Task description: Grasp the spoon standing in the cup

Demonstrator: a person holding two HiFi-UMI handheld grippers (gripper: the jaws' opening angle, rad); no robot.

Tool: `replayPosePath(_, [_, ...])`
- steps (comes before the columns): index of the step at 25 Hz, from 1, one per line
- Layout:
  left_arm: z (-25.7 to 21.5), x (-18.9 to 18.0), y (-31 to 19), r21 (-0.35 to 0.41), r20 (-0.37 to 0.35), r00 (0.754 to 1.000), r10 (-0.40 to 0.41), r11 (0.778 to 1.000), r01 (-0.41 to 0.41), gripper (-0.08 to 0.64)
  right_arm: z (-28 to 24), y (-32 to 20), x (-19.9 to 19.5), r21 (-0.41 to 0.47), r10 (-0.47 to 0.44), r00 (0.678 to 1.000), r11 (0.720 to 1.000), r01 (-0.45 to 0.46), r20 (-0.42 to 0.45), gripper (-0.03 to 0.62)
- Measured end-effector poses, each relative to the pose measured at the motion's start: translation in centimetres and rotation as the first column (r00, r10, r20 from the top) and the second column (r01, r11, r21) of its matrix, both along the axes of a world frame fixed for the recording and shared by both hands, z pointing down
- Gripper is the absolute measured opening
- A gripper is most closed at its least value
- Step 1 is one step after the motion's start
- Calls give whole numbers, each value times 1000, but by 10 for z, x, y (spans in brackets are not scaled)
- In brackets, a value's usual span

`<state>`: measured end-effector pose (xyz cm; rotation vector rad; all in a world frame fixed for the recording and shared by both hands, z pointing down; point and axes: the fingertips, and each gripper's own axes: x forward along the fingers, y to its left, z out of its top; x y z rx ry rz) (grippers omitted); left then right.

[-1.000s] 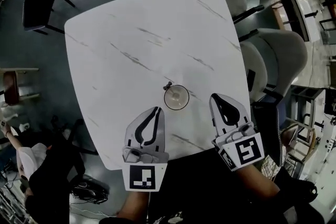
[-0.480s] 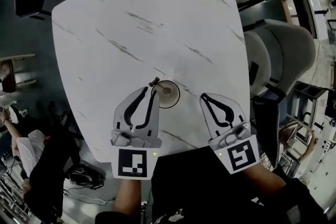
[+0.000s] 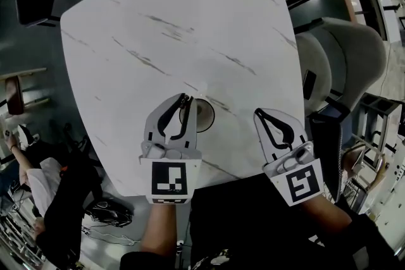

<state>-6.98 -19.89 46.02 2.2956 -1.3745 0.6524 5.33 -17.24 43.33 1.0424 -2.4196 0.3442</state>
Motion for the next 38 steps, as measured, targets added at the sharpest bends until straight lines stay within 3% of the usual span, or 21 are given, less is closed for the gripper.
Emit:
replayPosePath(6, [-12, -1, 9, 32, 26, 1000, -4, 999, 4, 44, -1, -2, 2, 9, 3, 1000, 1000, -4, 15, 64])
replayPosePath(9, [-25, 2, 10, 53, 1, 1000, -14, 999, 14, 44, -6, -2, -2, 19, -9, 999, 1000, 9, 32, 64])
replayPosePath(14, [-53, -9, 13, 91, -16, 996, -89, 992, 90, 44, -15, 0, -7, 34, -41, 998, 999, 39, 57, 64])
replayPosePath(19, [-80, -34, 24, 135, -49, 974, -223, 964, 228, 44, -18, 0, -15, 55, -70, 995, 996, 66, 75, 64])
replayPosePath(21, [-93, -44, 30, 170, -36, 967, -252, 952, 255, 44, -18, 1, -22, 63, -82, 992, 995, 77, 91, 64])
replayPosePath(24, [-105, -59, 41, 213, 45, 963, -266, 944, 251, 43, -18, 6, -34, 70, -107, 988, 993, 99, 110, 64])
replayPosePath(31, [-79, -93, 53, 171, 52, 941, -334, 932, 321, 43, -27, -2, -38, 100, -90, 990, 992, 79, 112, 64])
replayPosePath(35, [-60, -86, 48, 210, 49, 953, -300, 936, 284, 43, -22, -3, -28, 89, -73, 995, 994, 66, 74, 64])
replayPosePath(38, [-40, -81, 49, 194, 60, 959, -278, 945, 262, 43, -21, -2, -29, 89, -70, 995, 994, 64, 65, 64])
